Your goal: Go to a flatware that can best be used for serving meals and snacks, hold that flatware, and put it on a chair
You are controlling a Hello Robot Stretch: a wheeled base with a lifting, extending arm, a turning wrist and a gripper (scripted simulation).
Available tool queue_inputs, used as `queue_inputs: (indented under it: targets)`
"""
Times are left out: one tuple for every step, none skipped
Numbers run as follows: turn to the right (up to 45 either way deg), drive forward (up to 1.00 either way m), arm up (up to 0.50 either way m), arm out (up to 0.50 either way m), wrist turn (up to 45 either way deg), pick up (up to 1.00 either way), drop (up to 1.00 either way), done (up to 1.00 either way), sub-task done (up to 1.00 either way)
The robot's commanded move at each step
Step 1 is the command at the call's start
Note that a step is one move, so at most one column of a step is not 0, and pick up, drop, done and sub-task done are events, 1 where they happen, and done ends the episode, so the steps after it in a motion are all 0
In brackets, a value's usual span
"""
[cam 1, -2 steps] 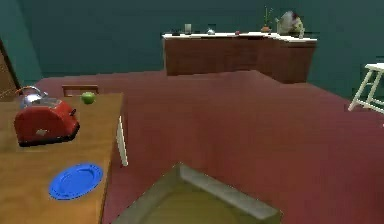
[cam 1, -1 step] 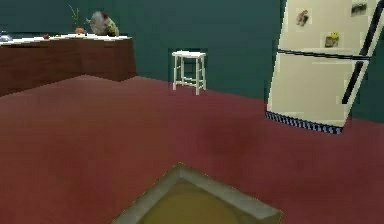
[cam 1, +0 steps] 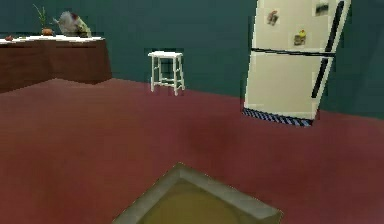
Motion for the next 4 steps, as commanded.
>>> queue_inputs:
  targets:
    - [-45.0,0.0,0.0,0.0,0.0,0.0,0.0,0.0,0.0]
    - [-45.0,0.0,0.0,0.0,0.0,0.0,0.0,0.0,0.0]
    - [-45.0,0.0,0.0,0.0,0.0,0.0,0.0,0.0,0.0]
    - [0.0,0.0,0.0,0.28,0.0,0.0,0.0,0.0,0.0]
